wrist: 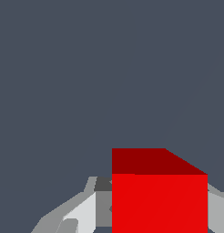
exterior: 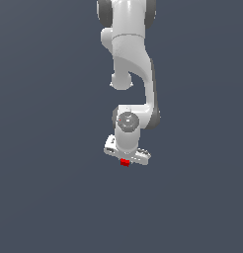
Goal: Lift up the red cube by 0.2 meters.
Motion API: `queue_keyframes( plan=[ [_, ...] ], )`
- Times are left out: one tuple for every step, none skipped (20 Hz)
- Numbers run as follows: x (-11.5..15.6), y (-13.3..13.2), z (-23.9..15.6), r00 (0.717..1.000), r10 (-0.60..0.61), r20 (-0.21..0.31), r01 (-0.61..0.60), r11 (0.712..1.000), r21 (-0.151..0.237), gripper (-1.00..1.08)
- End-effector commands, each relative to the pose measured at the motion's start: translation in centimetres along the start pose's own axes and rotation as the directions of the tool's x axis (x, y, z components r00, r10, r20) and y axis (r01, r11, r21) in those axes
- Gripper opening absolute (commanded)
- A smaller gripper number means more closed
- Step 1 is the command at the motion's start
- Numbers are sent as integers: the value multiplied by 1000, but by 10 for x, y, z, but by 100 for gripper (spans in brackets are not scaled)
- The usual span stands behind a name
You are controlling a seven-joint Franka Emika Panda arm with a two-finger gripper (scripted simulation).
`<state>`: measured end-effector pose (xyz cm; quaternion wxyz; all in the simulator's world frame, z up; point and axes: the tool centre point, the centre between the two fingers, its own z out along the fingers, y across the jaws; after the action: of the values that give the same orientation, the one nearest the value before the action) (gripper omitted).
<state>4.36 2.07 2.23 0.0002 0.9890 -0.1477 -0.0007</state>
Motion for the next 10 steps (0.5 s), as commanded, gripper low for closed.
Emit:
queue_keyframes(
  plan=[
    [0,0,-4,1000,0,-1,0,1000,0,-100],
    [0,0,-7,1000,0,-1,0,1000,0,-100],
    [0,0,-10,1000,0,-1,0,1000,0,-100],
    [0,0,-14,1000,0,-1,0,1000,0,-100],
    [0,0,-19,1000,0,-1,0,1000,0,-100],
    [0,0,-24,1000,1,-1,-1,1000,1,-100],
    [0,0,-30,1000,1,-1,-1,1000,1,-100],
    [-1,0,-37,1000,1,-1,-1,1000,1,-100],
    [-1,0,-44,1000,1,-1,-1,1000,1,-100],
    [-1,1,-52,1000,1,-1,-1,1000,1,-100]
  ],
)
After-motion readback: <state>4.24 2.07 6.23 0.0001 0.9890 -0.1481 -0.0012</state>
